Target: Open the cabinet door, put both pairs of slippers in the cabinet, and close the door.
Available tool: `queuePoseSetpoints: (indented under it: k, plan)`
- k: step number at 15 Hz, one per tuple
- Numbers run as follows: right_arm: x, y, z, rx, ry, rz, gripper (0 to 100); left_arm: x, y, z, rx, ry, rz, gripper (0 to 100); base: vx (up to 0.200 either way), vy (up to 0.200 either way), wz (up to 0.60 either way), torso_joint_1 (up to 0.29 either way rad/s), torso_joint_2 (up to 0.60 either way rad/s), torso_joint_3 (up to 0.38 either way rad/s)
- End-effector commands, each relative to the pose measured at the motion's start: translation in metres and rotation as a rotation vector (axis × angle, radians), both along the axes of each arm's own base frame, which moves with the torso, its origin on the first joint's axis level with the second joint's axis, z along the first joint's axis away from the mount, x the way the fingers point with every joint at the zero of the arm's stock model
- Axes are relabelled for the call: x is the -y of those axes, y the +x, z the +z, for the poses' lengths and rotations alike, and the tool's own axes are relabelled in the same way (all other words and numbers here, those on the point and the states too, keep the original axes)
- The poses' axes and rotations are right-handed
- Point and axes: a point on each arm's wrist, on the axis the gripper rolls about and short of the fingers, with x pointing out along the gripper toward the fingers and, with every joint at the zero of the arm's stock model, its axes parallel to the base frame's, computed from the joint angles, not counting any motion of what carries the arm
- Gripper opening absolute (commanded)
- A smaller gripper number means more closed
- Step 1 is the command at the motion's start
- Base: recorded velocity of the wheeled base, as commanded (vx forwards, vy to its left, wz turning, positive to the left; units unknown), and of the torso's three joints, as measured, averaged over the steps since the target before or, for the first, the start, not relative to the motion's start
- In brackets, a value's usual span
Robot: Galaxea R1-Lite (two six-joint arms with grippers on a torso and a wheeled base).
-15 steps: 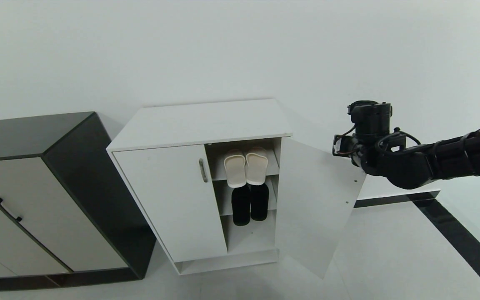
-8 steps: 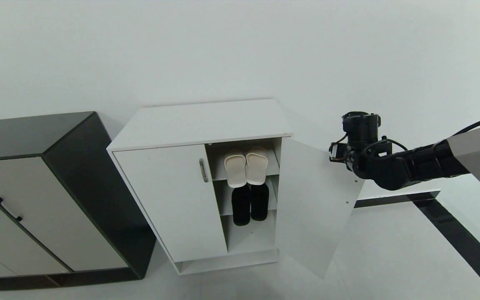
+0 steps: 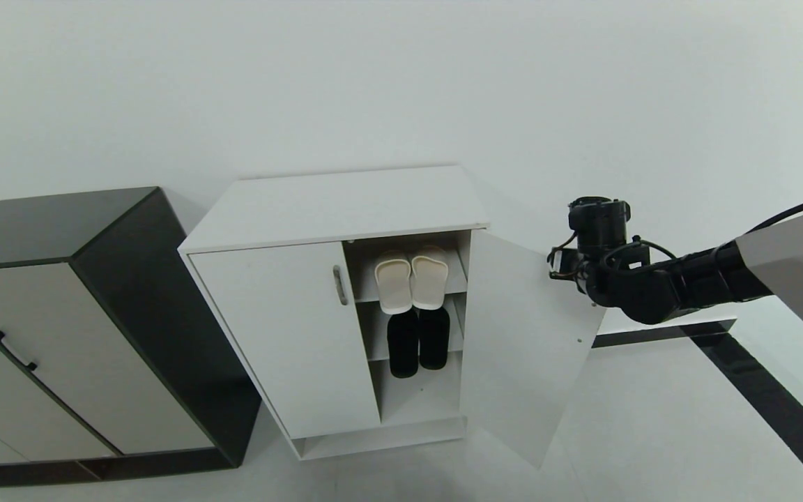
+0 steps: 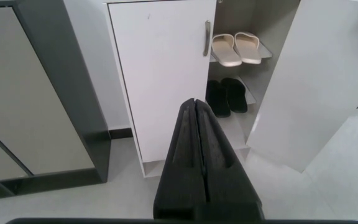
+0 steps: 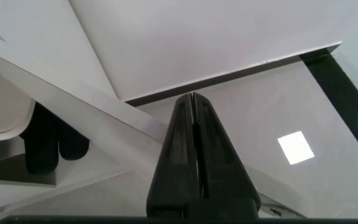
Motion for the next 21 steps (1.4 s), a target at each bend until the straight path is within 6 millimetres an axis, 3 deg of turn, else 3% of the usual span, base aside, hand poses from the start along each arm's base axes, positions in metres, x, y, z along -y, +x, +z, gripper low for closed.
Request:
queuePoseSetpoints:
  k: [1, 7, 10, 17, 21]
  plan:
    - [-0.005, -0.004, -0.001, -0.009, -0.002, 0.014, 0, 0.000, 0.000, 0.000, -0.002, 0.001, 0.000, 0, 0.000, 0.000, 0.00, 0.000, 0.00, 0.000]
    - [-0.068, -0.093, 0.018, -0.031, 0.047, 0.260, 0, 0.000, 0.000, 0.000, 0.000, 0.001, -0.002, 0, 0.000, 0.000, 0.00, 0.000, 0.00, 0.000]
    - [-0.068, -0.125, 0.027, -0.055, 0.078, 0.400, 0, 0.000, 0.000, 0.000, 0.001, 0.001, -0.002, 0, 0.000, 0.000, 0.00, 0.000, 0.00, 0.000]
    - [-0.061, -0.142, 0.010, -0.062, -0.002, 0.516, 0, 0.000, 0.000, 0.000, 0.000, 0.001, -0.002, 0, 0.000, 0.000, 0.00, 0.000, 0.00, 0.000]
    - [-0.068, -0.149, 0.006, -0.074, -0.010, 0.545, 0, 0.000, 0.000, 0.000, 0.000, 0.001, -0.002, 0, 0.000, 0.000, 0.60, -0.001, 0.00, 0.001]
